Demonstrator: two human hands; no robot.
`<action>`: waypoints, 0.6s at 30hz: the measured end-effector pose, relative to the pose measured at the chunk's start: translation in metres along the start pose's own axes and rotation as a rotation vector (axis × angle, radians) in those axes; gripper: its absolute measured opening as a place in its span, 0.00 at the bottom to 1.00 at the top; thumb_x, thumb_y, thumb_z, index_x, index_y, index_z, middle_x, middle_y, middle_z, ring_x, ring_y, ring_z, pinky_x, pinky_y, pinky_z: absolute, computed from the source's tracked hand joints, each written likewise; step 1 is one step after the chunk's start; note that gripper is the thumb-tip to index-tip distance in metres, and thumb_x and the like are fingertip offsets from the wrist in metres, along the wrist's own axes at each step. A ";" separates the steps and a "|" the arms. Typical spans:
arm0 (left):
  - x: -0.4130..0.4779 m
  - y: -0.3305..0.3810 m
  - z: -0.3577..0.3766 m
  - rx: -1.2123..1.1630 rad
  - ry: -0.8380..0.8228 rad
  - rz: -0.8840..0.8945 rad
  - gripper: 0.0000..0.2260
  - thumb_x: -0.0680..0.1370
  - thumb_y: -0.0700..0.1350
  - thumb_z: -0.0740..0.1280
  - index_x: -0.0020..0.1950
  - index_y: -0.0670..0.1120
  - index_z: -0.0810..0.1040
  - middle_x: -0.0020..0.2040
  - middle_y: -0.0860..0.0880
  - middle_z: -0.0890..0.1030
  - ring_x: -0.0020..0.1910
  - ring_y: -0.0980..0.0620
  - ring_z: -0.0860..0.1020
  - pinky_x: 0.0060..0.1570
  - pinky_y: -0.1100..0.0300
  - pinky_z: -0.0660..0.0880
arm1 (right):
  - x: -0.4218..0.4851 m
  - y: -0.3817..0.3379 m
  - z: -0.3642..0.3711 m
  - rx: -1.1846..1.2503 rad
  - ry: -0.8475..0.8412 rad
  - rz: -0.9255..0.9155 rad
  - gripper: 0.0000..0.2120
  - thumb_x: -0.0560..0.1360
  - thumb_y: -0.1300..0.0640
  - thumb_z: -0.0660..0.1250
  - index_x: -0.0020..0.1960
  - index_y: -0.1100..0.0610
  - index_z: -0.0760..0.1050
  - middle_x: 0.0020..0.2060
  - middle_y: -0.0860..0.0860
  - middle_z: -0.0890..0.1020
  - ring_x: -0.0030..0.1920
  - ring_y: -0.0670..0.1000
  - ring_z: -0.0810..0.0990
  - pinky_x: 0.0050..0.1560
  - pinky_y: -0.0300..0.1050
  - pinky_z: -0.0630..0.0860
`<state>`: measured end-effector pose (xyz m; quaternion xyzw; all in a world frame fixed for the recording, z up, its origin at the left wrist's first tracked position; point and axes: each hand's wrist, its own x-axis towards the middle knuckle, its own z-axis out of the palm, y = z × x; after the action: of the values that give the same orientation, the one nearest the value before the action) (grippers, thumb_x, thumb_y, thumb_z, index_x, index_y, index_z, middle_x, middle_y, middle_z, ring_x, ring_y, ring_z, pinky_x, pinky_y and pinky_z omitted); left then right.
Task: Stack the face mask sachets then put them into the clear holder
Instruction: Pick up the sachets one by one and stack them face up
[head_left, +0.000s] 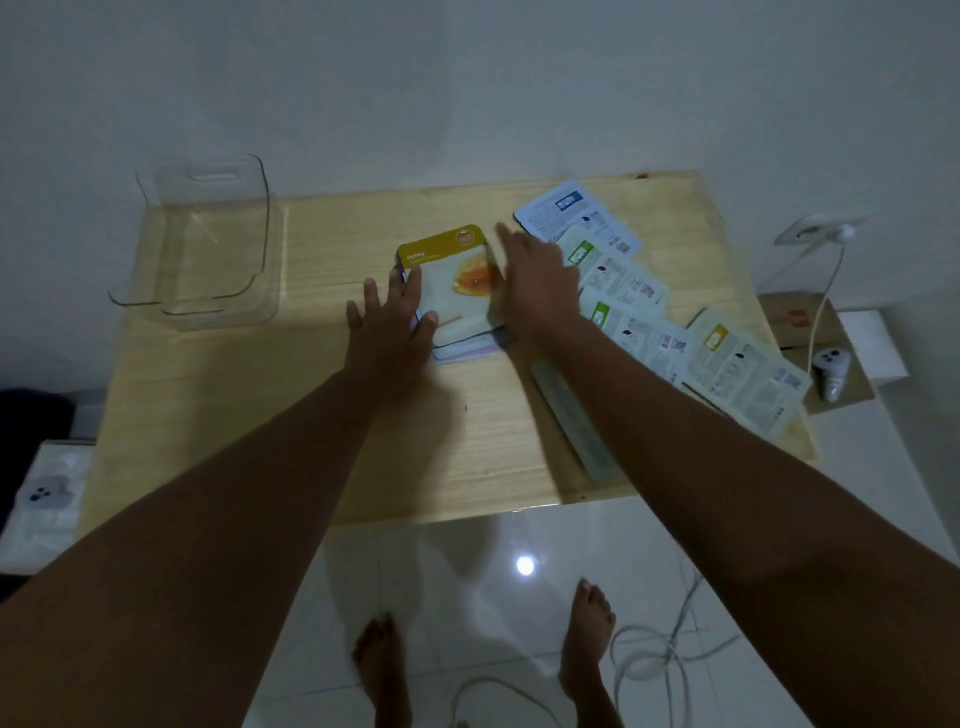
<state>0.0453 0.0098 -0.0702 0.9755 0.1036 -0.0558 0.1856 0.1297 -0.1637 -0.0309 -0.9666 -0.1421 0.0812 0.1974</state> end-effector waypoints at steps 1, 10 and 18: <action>0.001 0.000 -0.001 -0.005 -0.004 -0.004 0.27 0.81 0.52 0.52 0.80 0.49 0.50 0.80 0.45 0.53 0.78 0.36 0.49 0.73 0.35 0.48 | 0.007 0.012 -0.009 -0.018 0.010 0.084 0.38 0.74 0.57 0.68 0.79 0.48 0.54 0.75 0.56 0.66 0.74 0.60 0.64 0.68 0.66 0.62; -0.001 -0.003 0.001 -0.038 0.009 -0.001 0.26 0.82 0.53 0.49 0.80 0.49 0.51 0.81 0.44 0.53 0.78 0.36 0.48 0.73 0.36 0.46 | 0.023 0.082 -0.040 -0.010 -0.009 0.460 0.26 0.71 0.48 0.71 0.66 0.54 0.70 0.60 0.56 0.74 0.63 0.59 0.72 0.66 0.61 0.65; 0.001 -0.004 0.003 -0.012 -0.004 -0.009 0.30 0.81 0.58 0.52 0.80 0.50 0.49 0.81 0.43 0.51 0.78 0.35 0.47 0.73 0.35 0.45 | 0.016 0.073 -0.067 0.172 0.209 0.271 0.16 0.71 0.48 0.72 0.56 0.52 0.83 0.47 0.52 0.85 0.48 0.54 0.83 0.52 0.49 0.78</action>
<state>0.0454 0.0123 -0.0748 0.9738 0.1078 -0.0579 0.1915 0.1765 -0.2472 -0.0013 -0.9595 0.0182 0.0183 0.2804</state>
